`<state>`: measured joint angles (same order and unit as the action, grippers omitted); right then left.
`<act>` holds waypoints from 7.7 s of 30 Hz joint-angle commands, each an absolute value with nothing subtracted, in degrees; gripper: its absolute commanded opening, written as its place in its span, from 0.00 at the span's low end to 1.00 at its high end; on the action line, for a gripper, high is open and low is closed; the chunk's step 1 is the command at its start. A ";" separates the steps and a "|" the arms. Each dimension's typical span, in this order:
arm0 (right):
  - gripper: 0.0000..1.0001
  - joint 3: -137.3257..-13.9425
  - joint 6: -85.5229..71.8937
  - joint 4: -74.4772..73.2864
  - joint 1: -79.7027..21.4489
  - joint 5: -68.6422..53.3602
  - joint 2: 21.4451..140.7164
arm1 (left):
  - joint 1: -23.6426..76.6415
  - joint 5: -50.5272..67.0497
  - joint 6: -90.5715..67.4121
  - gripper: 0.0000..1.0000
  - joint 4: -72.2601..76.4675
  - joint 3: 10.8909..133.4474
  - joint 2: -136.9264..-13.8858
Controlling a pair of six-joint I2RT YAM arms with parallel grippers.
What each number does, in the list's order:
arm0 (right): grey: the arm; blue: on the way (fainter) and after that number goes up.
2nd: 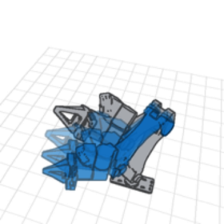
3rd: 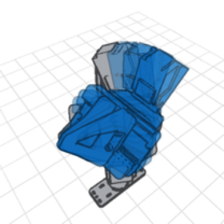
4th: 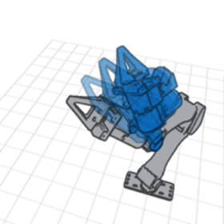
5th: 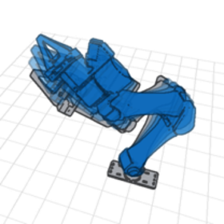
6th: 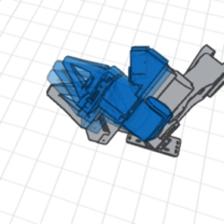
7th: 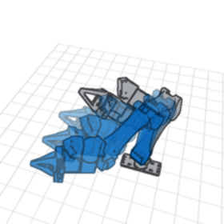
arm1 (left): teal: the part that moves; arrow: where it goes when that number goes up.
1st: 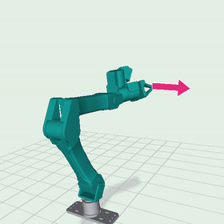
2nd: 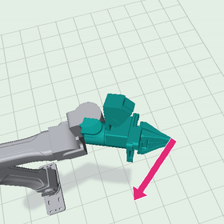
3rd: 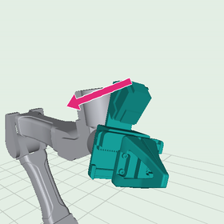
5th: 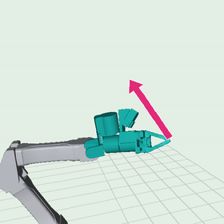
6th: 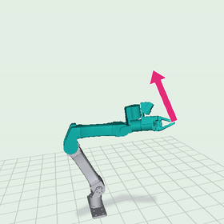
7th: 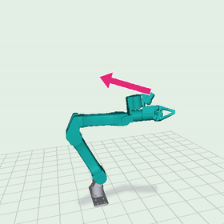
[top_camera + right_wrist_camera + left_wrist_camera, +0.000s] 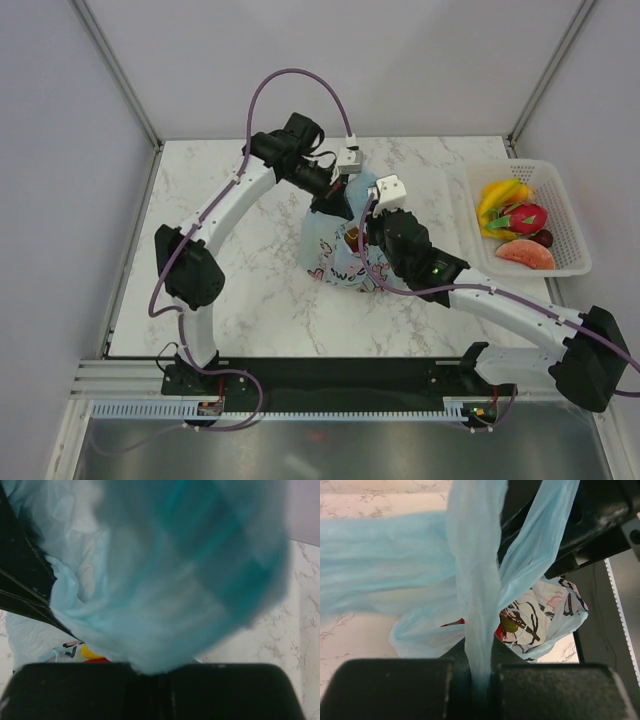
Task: Place the fake fruits into the plastic bag and tie a complex knot
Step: Adjust the plastic bag at the center of the board.
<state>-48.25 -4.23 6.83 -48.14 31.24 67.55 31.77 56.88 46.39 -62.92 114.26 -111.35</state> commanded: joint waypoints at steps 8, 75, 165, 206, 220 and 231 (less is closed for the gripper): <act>0.00 -51.33 -3.08 8.26 -48.08 30.67 68.47 | 34.10 54.05 45.88 0.06 -64.51 115.84 -110.30; 0.31 -42.89 -5.89 9.14 -38.76 -1.23 58.36 | 34.37 39.55 59.85 0.06 -64.60 109.69 -103.97; 0.23 -46.76 -5.98 8.00 -36.74 -5.97 61.08 | 37.62 36.04 54.32 0.04 -55.46 105.38 -97.38; 0.42 -45.53 -6.24 8.61 -36.74 -5.45 59.06 | 37.44 32.25 51.94 0.02 -54.67 103.98 -96.59; 0.65 -44.12 -6.77 10.63 -36.65 -1.50 58.45 | 34.10 34.19 45.53 0.02 -51.94 102.83 -95.89; 0.61 -43.95 -10.10 15.90 -36.74 9.49 59.85 | 31.47 38.75 41.75 0.02 -43.86 98.18 -92.38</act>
